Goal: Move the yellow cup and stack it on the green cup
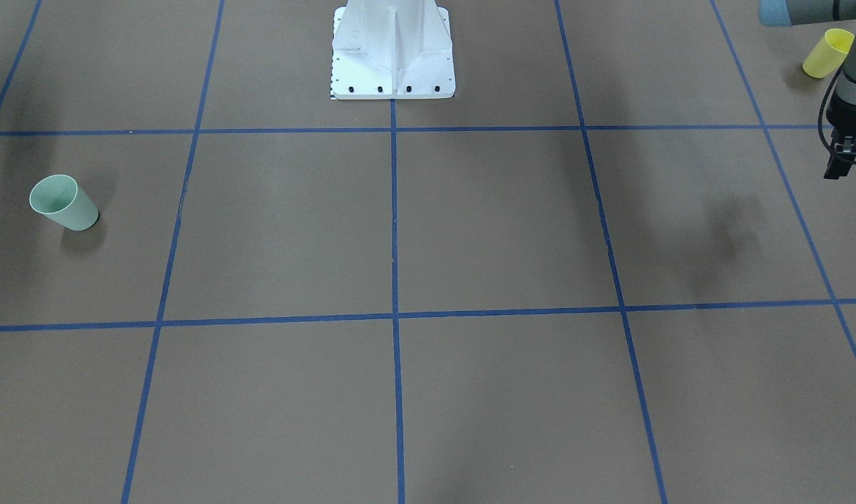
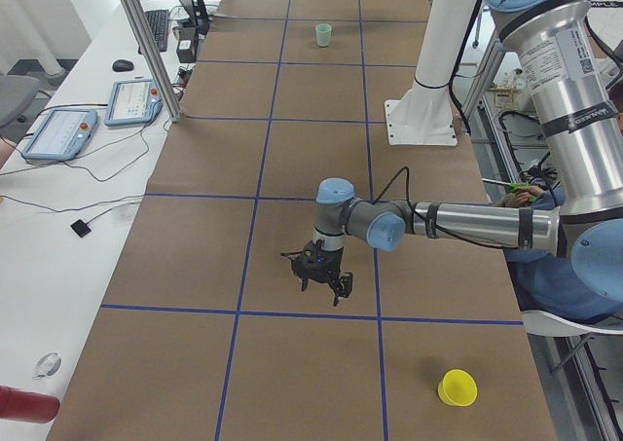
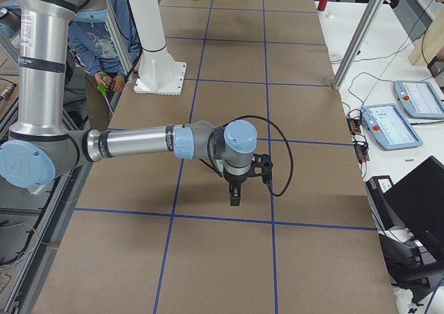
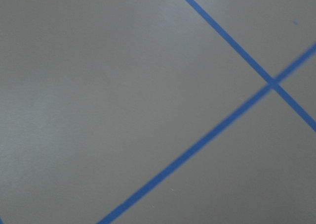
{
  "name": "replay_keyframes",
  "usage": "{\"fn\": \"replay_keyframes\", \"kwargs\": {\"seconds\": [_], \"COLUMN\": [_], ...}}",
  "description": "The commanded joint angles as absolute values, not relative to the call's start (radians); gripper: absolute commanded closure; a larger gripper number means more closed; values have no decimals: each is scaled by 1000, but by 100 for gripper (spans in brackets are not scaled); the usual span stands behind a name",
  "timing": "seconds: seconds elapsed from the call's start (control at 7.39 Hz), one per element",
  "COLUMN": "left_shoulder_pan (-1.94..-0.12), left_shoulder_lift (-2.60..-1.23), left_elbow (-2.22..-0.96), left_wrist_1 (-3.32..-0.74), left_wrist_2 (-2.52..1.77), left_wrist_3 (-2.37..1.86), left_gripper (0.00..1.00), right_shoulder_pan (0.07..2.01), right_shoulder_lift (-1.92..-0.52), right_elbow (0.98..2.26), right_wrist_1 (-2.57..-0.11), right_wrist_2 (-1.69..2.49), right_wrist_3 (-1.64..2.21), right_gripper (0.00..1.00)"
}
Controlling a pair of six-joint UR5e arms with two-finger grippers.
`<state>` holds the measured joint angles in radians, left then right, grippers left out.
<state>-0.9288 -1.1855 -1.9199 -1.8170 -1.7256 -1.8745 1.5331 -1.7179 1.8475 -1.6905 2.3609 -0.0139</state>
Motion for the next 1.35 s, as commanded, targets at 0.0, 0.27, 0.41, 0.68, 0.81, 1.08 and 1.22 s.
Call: {"fn": "replay_keyframes", "kwargs": {"seconds": [0.0,0.27,0.41,0.68,0.81,1.08,1.22], "left_shoulder_pan": [-748,-642,-594,-531,-502,-433,-395], "left_shoulder_lift": [-1181,-1177,-1177,-1175,-1175,-1178,-1178], "left_elbow": [-1959,-1951,-1941,-1805,-1745,-1709,-1709], "left_wrist_1": [-1508,-1310,-1252,-1236,-1241,-1253,-1252], "left_wrist_2": [-1573,-1569,-1580,-1583,-1618,-1741,-1797], "left_wrist_3": [-2247,-2473,-2553,-2714,-2746,-2773,-2770], "left_gripper": [0,0,0,0,0,0,0], "right_shoulder_pan": [1531,1528,1523,1516,1514,1514,1514], "right_shoulder_lift": [-1723,-1732,-1732,-1733,-1733,-1736,-1738], "right_elbow": [1850,1853,1853,1856,1858,1858,1859], "right_wrist_1": [-1665,-1658,-1657,-1658,-1658,-1658,-1658], "right_wrist_2": [2359,2365,2364,2370,2370,2370,2370], "right_wrist_3": [-14,-17,-17,-17,-18,-18,-18], "right_gripper": [0,0,0,0,0,0,0]}}
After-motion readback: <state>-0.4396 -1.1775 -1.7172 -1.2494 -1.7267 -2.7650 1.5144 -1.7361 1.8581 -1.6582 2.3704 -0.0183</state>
